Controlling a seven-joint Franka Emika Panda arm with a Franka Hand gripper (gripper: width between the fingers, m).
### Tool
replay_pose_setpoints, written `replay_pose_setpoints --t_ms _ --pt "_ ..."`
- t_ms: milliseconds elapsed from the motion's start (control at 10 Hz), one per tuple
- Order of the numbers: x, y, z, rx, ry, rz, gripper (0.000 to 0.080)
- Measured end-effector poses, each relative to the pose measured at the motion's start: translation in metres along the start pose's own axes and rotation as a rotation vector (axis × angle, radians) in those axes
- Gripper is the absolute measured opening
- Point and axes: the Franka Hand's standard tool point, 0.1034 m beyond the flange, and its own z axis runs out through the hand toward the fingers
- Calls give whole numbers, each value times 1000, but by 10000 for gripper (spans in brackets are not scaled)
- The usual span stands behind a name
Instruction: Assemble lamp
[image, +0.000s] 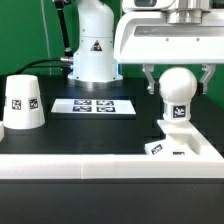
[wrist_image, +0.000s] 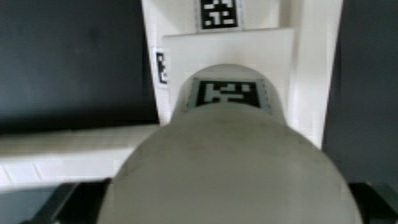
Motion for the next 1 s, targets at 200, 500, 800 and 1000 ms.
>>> replay_pose_setpoints --t_ms 200,500,800,1000 --pt "-4 0 0 -10 -40 222 580" --pt "-8 -2 1 -17 -42 414 580" --pt "-9 -2 2 -8 -57 590 580" --pt "-10 -4 2 2 -71 710 580"
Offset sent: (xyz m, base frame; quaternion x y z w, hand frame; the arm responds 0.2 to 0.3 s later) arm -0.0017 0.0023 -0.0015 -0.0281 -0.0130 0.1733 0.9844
